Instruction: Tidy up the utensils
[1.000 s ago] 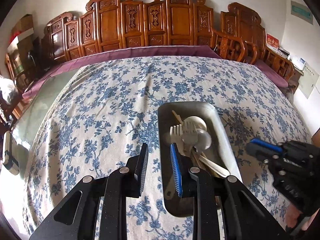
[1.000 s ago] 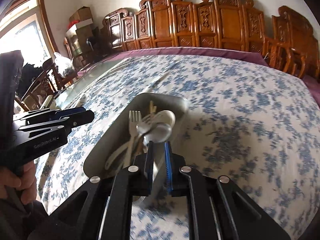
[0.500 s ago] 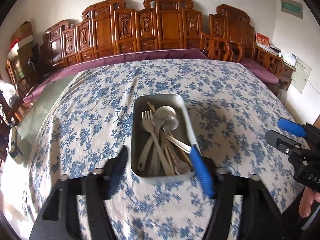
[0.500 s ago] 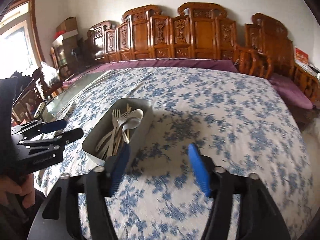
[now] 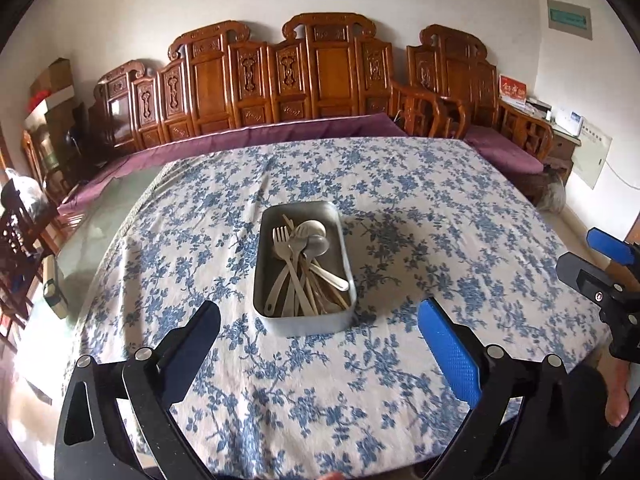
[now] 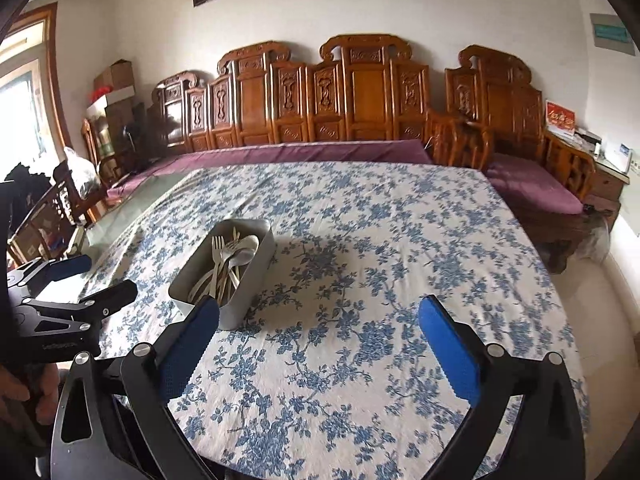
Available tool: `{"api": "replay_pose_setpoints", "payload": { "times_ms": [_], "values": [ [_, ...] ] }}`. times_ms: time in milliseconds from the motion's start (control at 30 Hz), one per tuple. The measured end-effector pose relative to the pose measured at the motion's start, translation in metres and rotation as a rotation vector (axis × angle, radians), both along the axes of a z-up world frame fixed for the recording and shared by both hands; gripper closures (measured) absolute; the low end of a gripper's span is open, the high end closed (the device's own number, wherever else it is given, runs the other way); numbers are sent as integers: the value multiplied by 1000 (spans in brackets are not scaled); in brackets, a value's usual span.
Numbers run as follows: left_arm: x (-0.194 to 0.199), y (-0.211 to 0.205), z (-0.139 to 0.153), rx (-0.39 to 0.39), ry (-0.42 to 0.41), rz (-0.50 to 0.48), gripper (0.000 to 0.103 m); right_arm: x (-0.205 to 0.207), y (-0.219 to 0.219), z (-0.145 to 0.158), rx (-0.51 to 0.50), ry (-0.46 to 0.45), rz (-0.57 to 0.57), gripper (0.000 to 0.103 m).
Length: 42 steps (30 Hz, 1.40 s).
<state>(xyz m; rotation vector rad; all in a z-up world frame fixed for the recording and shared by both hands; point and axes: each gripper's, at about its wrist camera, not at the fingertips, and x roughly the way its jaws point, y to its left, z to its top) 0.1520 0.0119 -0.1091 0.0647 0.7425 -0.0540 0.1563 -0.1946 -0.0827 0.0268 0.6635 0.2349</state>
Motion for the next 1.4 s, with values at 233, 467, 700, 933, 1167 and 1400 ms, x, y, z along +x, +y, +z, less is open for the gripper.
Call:
{"api": "replay_pose_setpoints", "payload": {
  "times_ms": [233,467,700,933,1167,1400],
  "values": [
    [-30,-6,45,-17,-94,4,8,-33,-9,39,6,-97,-12,3],
    [-70,-7,95,-54,-215,16,8,-68,-14,84,15,-217,-15,3],
    [-99,-4,119,-55,-278,38,8,-94,-20,108,32,-277,-32,3],
    [-107,0,123,-57,-282,51,8,-102,-19,112,27,-289,-37,3],
    [-109,1,122,-53,-287,52,8,-104,-18,112,25,-288,-37,3],
    [-108,1,119,-42,-287,53,8,-104,-17,111,27,-288,-36,3]
  ]
}}
